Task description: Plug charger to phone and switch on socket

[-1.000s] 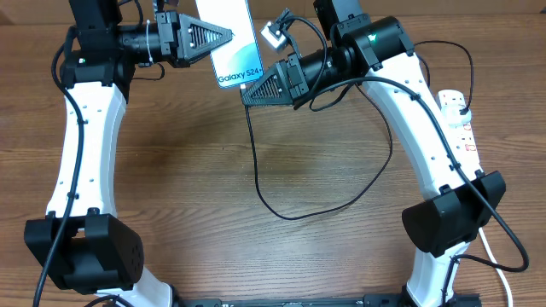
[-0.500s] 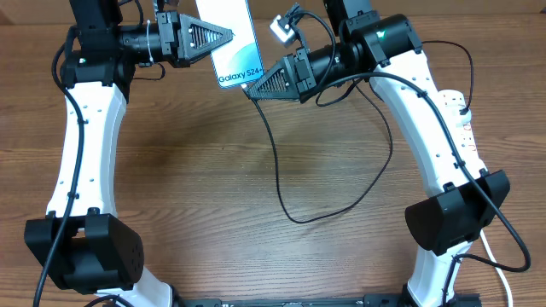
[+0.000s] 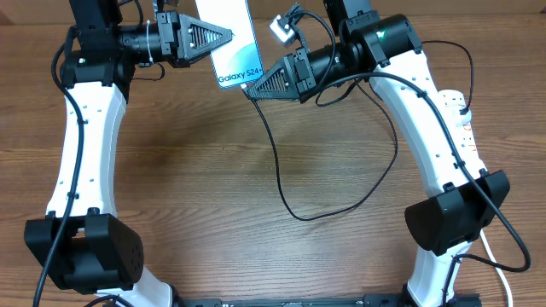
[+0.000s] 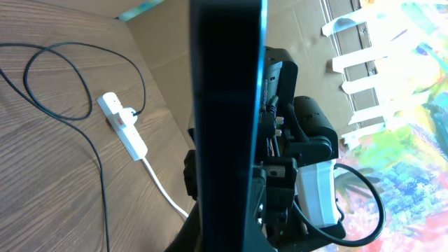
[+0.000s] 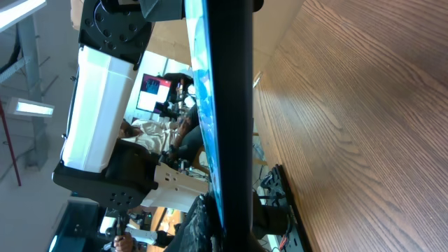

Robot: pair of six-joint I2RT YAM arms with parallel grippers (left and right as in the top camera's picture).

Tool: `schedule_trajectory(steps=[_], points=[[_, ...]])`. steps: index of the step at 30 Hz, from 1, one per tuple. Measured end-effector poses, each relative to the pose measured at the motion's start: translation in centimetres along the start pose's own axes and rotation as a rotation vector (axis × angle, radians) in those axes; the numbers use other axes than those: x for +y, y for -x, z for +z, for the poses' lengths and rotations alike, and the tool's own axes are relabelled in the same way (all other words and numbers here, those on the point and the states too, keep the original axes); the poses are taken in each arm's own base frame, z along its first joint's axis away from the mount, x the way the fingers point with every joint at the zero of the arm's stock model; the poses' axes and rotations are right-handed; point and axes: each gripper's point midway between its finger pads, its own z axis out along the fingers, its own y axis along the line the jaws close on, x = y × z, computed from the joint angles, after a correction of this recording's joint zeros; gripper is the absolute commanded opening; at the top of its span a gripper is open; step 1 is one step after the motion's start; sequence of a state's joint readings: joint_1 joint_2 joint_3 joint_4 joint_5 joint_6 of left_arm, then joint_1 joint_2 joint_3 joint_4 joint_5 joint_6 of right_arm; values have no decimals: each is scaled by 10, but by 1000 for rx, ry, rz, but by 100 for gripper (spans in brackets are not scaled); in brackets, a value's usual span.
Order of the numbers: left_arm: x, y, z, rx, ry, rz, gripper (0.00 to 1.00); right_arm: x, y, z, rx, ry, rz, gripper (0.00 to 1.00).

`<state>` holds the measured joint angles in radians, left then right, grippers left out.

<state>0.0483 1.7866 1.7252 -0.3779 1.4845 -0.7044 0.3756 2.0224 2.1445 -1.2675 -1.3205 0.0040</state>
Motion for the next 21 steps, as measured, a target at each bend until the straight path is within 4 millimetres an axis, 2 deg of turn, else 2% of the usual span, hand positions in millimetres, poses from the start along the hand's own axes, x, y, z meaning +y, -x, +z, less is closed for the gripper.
schedule_trajectory(steps=[21], points=[[2,3,-4,-14,8,-35,4,2,5,4,-4,4,-16,4]])
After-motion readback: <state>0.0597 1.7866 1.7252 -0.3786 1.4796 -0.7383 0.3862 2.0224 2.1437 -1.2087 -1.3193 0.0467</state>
